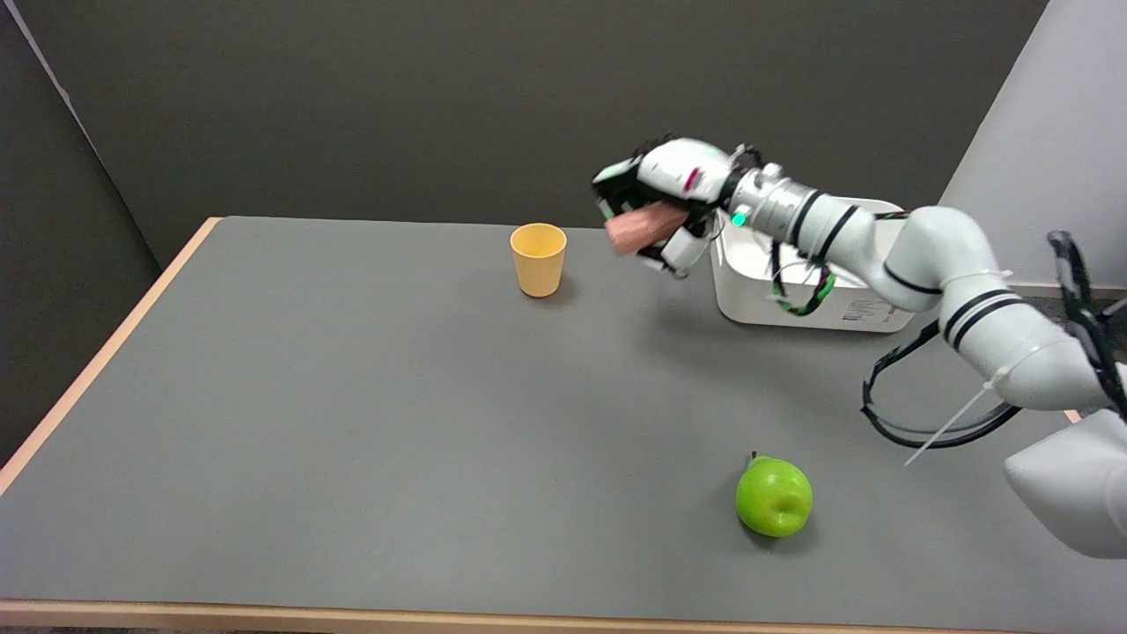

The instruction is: Place the wooden cylinder in the white box.

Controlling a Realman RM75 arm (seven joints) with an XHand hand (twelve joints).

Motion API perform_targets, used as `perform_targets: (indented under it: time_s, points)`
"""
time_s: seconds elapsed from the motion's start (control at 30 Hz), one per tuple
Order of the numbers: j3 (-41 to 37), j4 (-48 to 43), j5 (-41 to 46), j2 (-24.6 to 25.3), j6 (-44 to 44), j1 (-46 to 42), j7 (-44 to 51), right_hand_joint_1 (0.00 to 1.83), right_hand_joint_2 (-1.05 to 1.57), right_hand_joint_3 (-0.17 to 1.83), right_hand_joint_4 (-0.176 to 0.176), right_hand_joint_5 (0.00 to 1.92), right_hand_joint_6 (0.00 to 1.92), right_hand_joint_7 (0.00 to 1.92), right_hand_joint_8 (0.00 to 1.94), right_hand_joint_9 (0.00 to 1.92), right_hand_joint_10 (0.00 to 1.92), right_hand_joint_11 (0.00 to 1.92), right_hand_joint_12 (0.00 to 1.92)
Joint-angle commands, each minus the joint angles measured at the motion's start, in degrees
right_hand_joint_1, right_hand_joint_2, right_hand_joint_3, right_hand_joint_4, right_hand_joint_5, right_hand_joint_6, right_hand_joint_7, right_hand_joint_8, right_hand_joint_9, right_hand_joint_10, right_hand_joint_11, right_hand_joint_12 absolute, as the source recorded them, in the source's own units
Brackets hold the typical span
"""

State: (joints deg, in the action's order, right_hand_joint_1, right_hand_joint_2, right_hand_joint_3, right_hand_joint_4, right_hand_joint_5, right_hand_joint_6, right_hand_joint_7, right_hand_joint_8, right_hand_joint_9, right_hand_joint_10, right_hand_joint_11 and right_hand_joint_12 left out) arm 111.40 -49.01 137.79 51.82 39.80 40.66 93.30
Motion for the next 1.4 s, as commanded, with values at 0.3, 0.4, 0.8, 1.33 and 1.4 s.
perform_targets:
  time_s: [0.3,0.4,0.8,1.33,1.4]
  points:
    - [-14.1,19.8,6.0,-6.1,-10.9,3.7,-1.3,1.59,0.46,1.52,0.085,0.63,1.68,0.98,1.72,1.02,1.92,0.77,1.92]
    - [-15.0,21.8,6.1,-6.7,-12.2,3.7,0.1,1.58,0.46,1.51,0.082,0.62,1.68,0.98,1.72,1.02,1.92,0.75,1.92]
    - [-22.2,28.7,9.7,-8.0,-15.3,-1.9,1.2,1.58,0.48,1.48,0.069,0.6,1.68,0.96,1.71,1.0,1.92,0.64,1.92]
    - [-24.7,16.3,9.8,-6.7,-19.8,-15.9,0.0,0.47,0.69,0.92,0.08,0.19,0.41,0.26,0.31,0.27,0.73,0.25,1.43]
    - [-24.9,13.5,9.8,-6.6,-19.7,-17.3,-1.5,0.36,0.64,0.94,0.082,0.16,0.4,0.2,0.28,0.22,0.69,0.21,1.39]
